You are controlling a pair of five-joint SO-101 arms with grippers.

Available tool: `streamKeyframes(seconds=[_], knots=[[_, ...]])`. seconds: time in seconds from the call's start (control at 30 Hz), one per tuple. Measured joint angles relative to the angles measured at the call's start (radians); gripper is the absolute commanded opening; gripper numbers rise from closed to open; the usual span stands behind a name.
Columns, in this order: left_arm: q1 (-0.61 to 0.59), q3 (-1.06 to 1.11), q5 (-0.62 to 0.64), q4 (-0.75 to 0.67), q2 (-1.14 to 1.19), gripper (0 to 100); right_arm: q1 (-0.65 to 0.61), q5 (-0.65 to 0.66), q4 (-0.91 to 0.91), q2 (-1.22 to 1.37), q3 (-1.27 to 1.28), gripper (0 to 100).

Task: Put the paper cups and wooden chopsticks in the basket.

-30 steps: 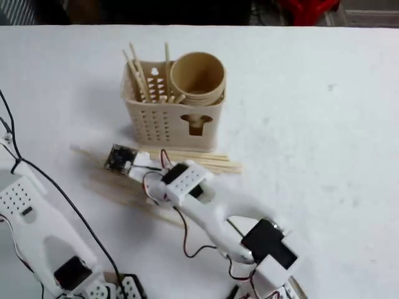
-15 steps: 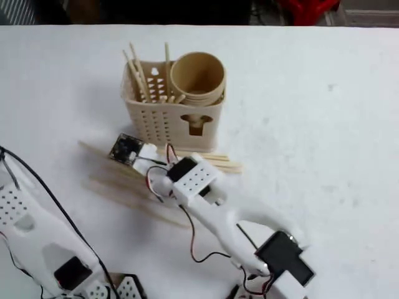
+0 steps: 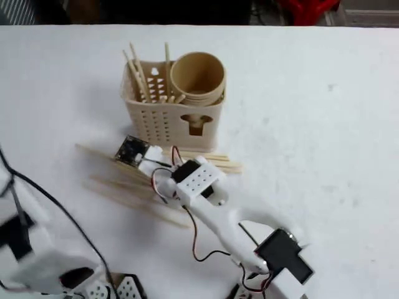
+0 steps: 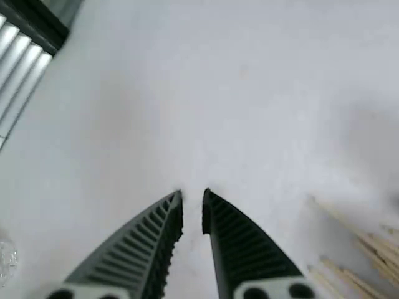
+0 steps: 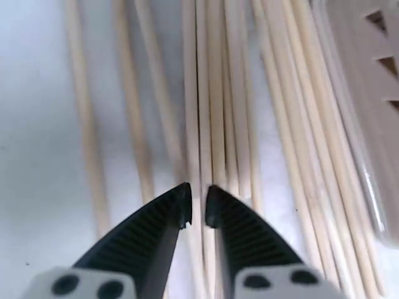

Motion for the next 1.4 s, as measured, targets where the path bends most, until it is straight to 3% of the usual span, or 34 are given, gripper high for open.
streamKeyframes(seconds=[0.13,0.4,0.57,0.77,1.03,1.27,1.4], knots=[[0.048,0.502,-0.017,-0.163,-0.304,8,0.002,0.000,-0.029,0.000,0.028,5.6],[0.051,1.654,-0.017,-0.787,-0.841,8,0.000,0.000,-0.044,0.000,0.041,5.7],[0.058,2.061,-0.017,-0.931,-1.043,8,0.000,0.000,-0.044,0.000,0.041,6.9],[0.058,2.217,-0.018,-1.005,-1.152,8,0.000,0.000,-0.046,0.000,0.041,13.9],[0.058,2.237,-0.018,-1.011,-1.192,8,0.000,0.000,-0.071,0.000,0.041,1.5],[0.058,2.237,-0.018,-1.011,-1.192,8,0.000,0.000,-0.071,-0.002,0.064,11.6],[0.058,2.237,-0.018,-1.011,-1.192,8,0.003,0.006,-0.072,0.029,0.068,11.5]])
